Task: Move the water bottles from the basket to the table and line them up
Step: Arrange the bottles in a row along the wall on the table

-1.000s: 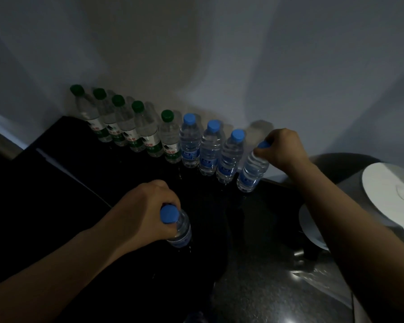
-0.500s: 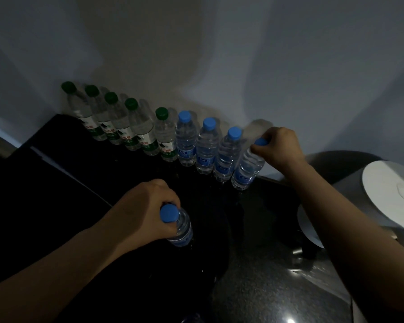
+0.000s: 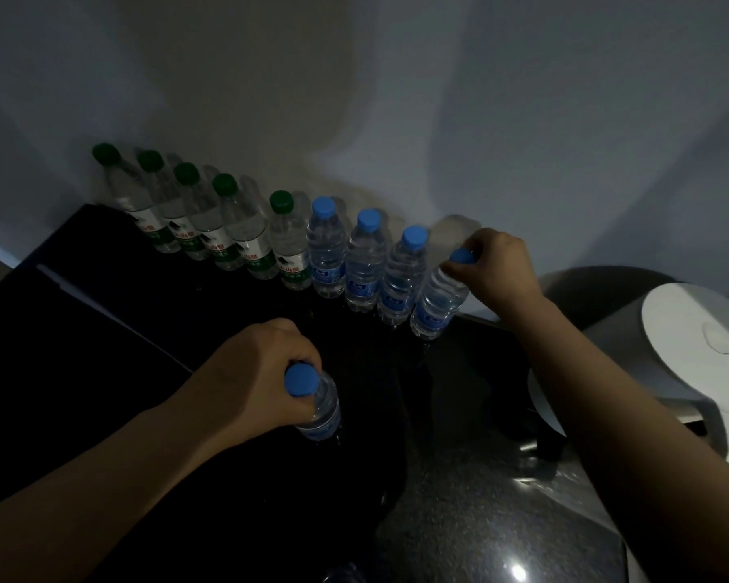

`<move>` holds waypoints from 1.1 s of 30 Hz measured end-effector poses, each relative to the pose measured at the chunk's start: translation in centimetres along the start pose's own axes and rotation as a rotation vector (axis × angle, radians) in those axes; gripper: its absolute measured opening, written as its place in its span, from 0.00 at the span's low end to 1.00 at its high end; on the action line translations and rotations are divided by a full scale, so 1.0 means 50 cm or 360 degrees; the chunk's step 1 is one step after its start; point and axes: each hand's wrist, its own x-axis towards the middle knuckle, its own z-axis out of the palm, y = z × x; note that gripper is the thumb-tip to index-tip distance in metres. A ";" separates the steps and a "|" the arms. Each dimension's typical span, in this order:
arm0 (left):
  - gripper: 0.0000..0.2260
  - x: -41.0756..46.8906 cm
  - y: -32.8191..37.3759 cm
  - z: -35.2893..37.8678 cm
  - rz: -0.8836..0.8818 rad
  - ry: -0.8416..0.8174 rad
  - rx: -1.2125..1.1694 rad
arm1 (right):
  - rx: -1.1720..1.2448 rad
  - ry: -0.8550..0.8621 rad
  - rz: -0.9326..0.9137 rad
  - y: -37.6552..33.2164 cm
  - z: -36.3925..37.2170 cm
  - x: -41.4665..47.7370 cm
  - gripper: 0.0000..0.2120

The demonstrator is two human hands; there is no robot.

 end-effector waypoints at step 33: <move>0.09 0.258 0.259 0.096 0.0631 -0.0327 0.0531 | 0.0236 -0.0160 0.0597 0.171 -0.006 -0.359 0.12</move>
